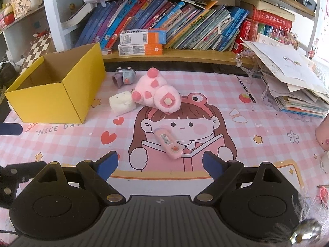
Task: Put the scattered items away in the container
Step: 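Lift both grippers out of the box and move toward the desk items, then lower the left gripper onto the white eraser while the right gripper approaches the pink tube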
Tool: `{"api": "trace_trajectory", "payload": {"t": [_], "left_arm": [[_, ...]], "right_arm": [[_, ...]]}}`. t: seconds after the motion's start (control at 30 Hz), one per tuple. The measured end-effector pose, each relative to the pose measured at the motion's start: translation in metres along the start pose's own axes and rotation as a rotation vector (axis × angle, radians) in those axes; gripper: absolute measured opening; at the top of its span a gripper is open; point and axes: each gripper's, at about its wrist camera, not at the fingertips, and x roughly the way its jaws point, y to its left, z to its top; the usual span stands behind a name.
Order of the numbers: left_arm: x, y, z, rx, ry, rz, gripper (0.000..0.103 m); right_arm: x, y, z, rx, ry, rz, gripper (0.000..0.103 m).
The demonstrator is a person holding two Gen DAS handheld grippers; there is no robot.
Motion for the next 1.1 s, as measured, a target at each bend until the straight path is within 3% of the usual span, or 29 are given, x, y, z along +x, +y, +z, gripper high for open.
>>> {"api": "trace_trajectory", "payload": {"t": [0.37, 0.53, 0.63, 0.8, 1.1], "left_arm": [[0.024, 0.001, 0.009, 0.011, 0.052, -0.005, 0.097], [0.035, -0.005, 0.014, 0.042, 0.057, -0.024, 0.097], [0.04, -0.009, 0.017, 0.076, 0.042, -0.027, 0.097], [0.05, -0.018, 0.024, 0.14, 0.022, 0.001, 0.097], [0.069, -0.02, 0.038, 0.156, 0.014, 0.015, 0.097]], "right_arm": [[0.024, -0.006, 0.003, -0.004, 0.049, 0.001, 0.084], [0.035, -0.011, 0.005, 0.002, 0.069, -0.006, 0.063], [0.043, -0.016, 0.006, 0.015, 0.081, -0.003, 0.058], [0.054, -0.02, 0.008, 0.02, 0.096, 0.001, 0.058], [0.07, -0.025, 0.009, 0.02, 0.114, 0.014, 0.057]]}}
